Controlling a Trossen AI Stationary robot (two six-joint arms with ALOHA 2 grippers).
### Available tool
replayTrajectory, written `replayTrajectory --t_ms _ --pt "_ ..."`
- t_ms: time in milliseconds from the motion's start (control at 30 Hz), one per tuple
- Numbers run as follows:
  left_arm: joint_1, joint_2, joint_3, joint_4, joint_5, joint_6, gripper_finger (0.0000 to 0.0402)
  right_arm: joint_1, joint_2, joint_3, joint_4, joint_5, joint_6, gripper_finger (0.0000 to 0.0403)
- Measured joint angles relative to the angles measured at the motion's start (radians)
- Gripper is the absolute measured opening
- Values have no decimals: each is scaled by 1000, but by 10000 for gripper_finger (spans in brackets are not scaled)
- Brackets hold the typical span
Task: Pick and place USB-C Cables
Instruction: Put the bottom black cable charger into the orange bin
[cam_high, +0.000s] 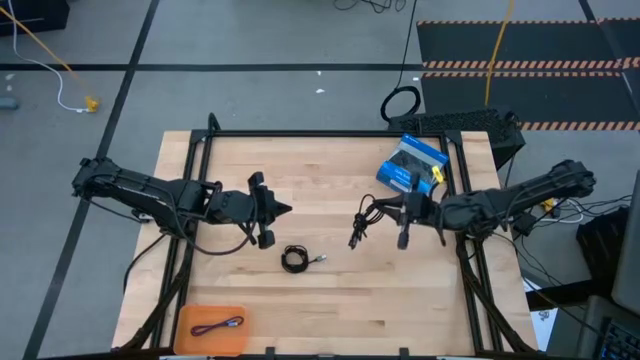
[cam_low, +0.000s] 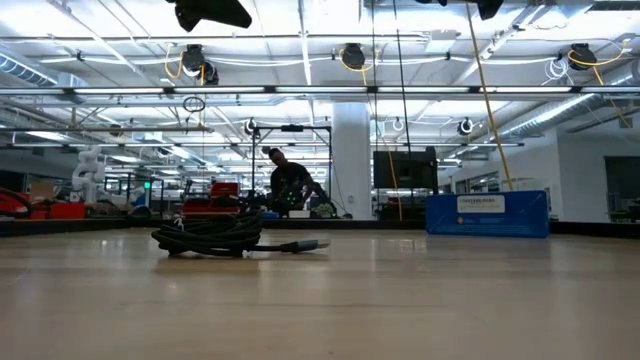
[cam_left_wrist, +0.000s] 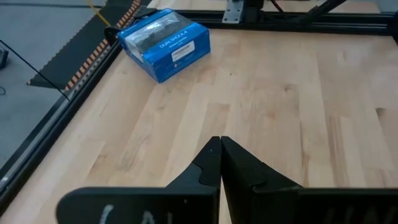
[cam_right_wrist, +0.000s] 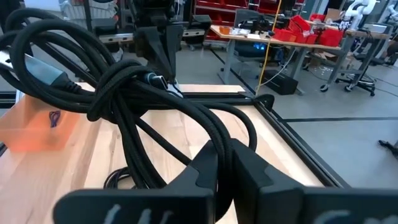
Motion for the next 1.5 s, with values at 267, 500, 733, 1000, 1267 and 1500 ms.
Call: replayTrajectory --t_ms 267,500,733,1000,1267,1500 --pt "-21 36 0 94 -1 90 8 0 -8 0 -6 23 14 10" --pt "-36 127 1 310 0 265 11 0 15 0 7 149 27 10" --pt "-23 211 1 480 0 282 105 0 24 0 22 235 3 11" --pt "-18 331 1 793 -52 357 253 0 76 0 33 397 -15 11" --pt "-11 447 0 1031 -249 352 335 0 153 0 127 531 -96 11" --pt "-7 472 0 1143 -249 349 351 -4 201 0 178 576 -128 11"
